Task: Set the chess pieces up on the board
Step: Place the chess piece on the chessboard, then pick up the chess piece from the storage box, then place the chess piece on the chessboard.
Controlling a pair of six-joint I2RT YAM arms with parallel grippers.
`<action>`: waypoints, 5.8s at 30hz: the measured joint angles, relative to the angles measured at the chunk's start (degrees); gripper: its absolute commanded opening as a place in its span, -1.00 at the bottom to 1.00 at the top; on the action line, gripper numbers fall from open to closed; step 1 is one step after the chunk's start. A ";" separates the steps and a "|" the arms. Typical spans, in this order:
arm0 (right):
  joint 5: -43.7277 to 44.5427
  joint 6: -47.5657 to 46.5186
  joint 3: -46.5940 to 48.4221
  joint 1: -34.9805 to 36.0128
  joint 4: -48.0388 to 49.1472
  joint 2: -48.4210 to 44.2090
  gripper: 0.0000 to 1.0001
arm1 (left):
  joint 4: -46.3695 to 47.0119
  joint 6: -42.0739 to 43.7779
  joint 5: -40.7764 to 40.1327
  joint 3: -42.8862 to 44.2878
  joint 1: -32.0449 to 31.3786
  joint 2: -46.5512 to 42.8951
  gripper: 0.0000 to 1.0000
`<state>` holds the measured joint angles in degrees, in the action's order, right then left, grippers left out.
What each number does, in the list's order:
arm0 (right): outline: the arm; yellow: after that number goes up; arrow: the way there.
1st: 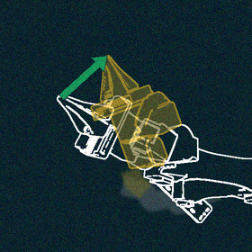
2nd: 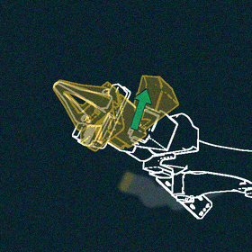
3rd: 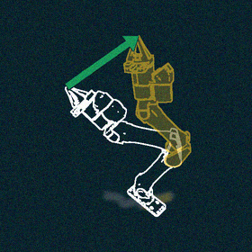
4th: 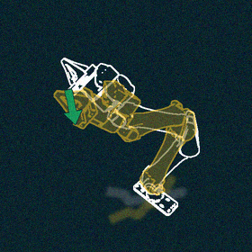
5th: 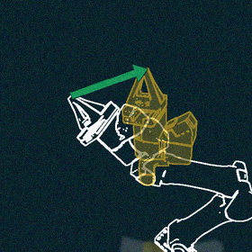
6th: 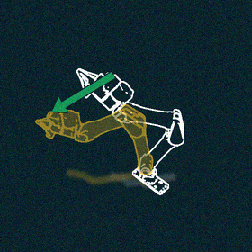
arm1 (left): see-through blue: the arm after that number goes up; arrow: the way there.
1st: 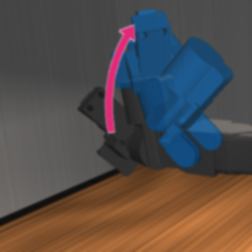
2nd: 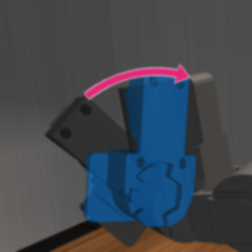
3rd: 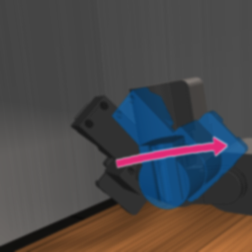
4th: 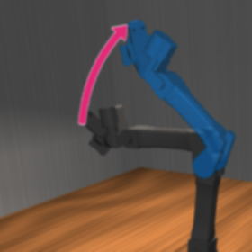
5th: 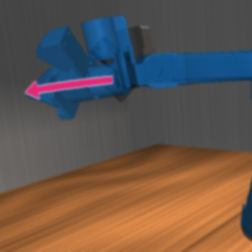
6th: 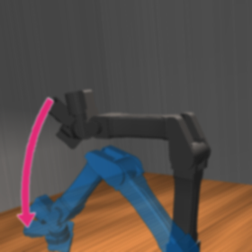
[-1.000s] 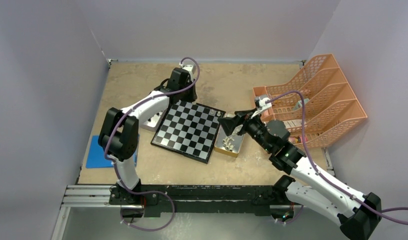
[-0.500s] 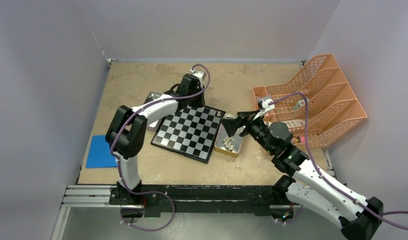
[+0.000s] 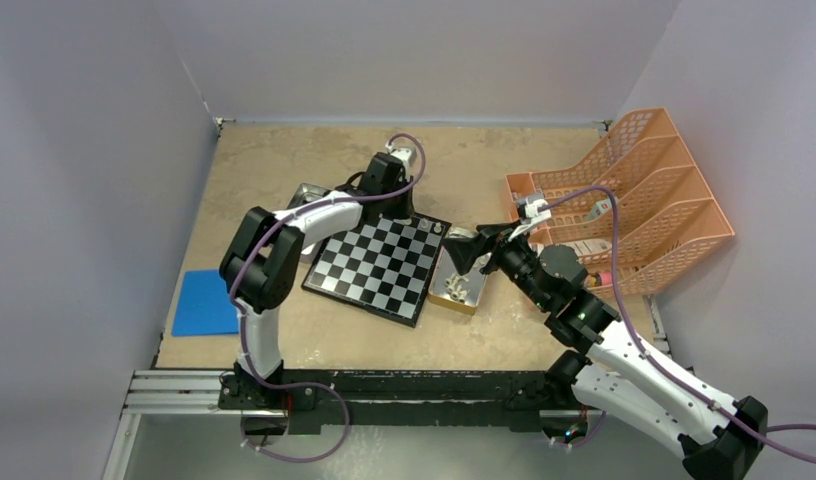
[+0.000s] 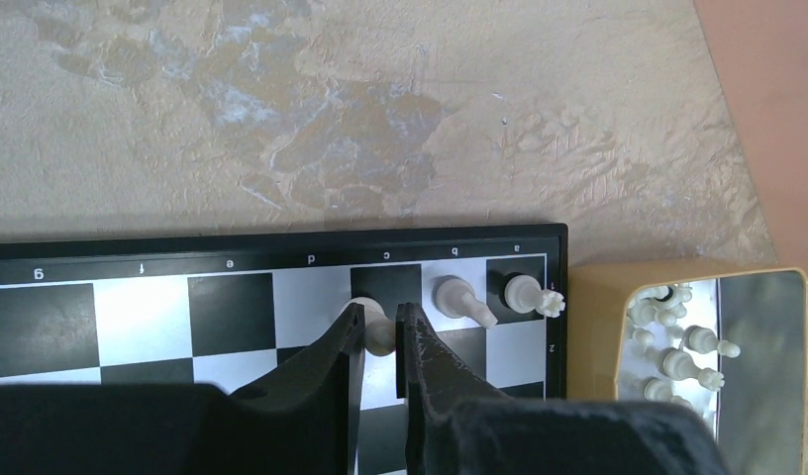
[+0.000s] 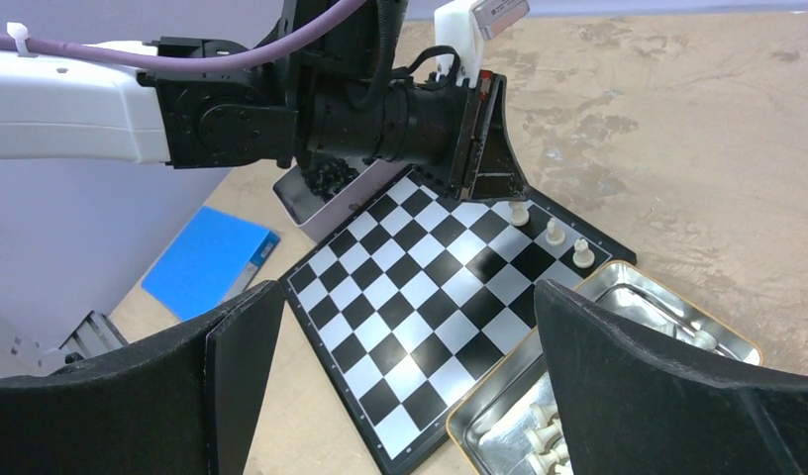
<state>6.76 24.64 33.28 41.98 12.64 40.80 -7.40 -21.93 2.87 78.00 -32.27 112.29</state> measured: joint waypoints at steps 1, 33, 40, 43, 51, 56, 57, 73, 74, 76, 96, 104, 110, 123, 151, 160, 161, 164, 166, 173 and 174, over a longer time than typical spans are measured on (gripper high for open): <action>0.00 0.00 0.00 0.00 0.04 0.02 0.98 | 0.39 0.02 -0.02 0.00 -0.07 0.02 -1.00; 0.04 -0.04 0.00 0.00 -0.04 0.28 0.98 | 0.39 -2.58 -10.58 -0.13 2.49 0.00 -0.87; 0.20 -0.04 0.00 0.00 -0.04 0.28 0.98 | 0.48 -3.04 -10.82 -0.33 2.51 -0.02 -0.56; 0.17 -0.04 0.00 0.00 -0.02 0.28 0.98 | -0.72 -2.99 -10.80 -0.46 2.51 -0.07 -0.42; -0.33 -0.04 0.00 0.00 0.15 1.31 0.97 | -6.67 -3.02 -10.80 -0.33 2.51 -0.22 -0.17; -0.39 0.98 0.00 0.00 0.57 3.98 0.98 | -11.74 -2.97 -10.16 2.56 2.51 -3.19 -0.03; -0.26 1.33 0.02 0.00 0.57 4.66 0.98 | -12.61 -2.93 -9.97 3.28 2.51 -4.61 0.02; 10.64 2.71 4.31 -0.37 -1.68 23.47 0.32 | -17.27 2.10 4.72 -2.86 2.51 -41.35 0.41; 11.10 2.60 4.33 -0.68 -1.73 24.35 0.23 | -17.86 2.54 5.46 -5.03 2.51 -42.91 0.42; 11.85 2.47 4.55 -1.73 -1.77 26.60 0.03 | -18.86 3.21 6.36 -9.22 2.51 -45.40 0.42; 8.07 2.12 13.07 -9.55 -2.23 50.73 -0.48 | -25.11 5.20 4.00 -26.34 2.51 -62.93 0.42; 8.11 2.21 14.45 -9.57 -3.93 53.02 -0.47 | -25.64 5.27 2.82 -26.36 2.51 -62.79 0.42; 8.15 2.21 14.82 -9.57 -5.27 53.02 -0.43 | -26.01 5.27 2.62 -26.36 2.51 -62.82 0.42; 8.90 1.90 15.67 -9.57 -6.80 54.84 -0.72 | -26.62 5.25 0.92 -26.36 2.51 -63.08 0.43; 6.88 0.22 25.81 -4.72 -11.93 46.21 -0.71 | -26.69 5.22 -2.97 -26.36 2.51 -65.18 0.42; 7.06 1.33 28.48 -2.45 -11.91 54.34 -0.71 | -26.82 5.11 -4.94 -26.36 2.51 -67.34 0.42; 7.23 1.42 28.52 -2.27 -11.89 54.99 -0.71 | -26.82 5.09 -5.07 -26.36 2.51 -67.54 0.42; 7.69 1.73 28.92 -2.10 -11.80 57.07 -0.71 | -26.82 5.09 -5.27 -26.36 2.51 -67.80 0.42; 8.37 1.99 29.40 -1.99 -11.65 58.58 -0.71 | -26.82 5.09 -5.29 -26.36 2.51 -67.82 0.42; 11.02 2.91 30.58 -1.97 -11.47 62.49 -0.71 | -26.86 5.07 -5.38 -26.36 2.51 -67.80 0.42; 11.65 3.02 30.60 -1.97 -11.47 62.71 -0.71 | -26.88 5.09 -5.42 -26.36 2.51 -67.80 0.42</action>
<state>18.41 27.66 63.88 40.01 1.17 103.50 -34.28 -16.84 -2.55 51.64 -29.76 44.49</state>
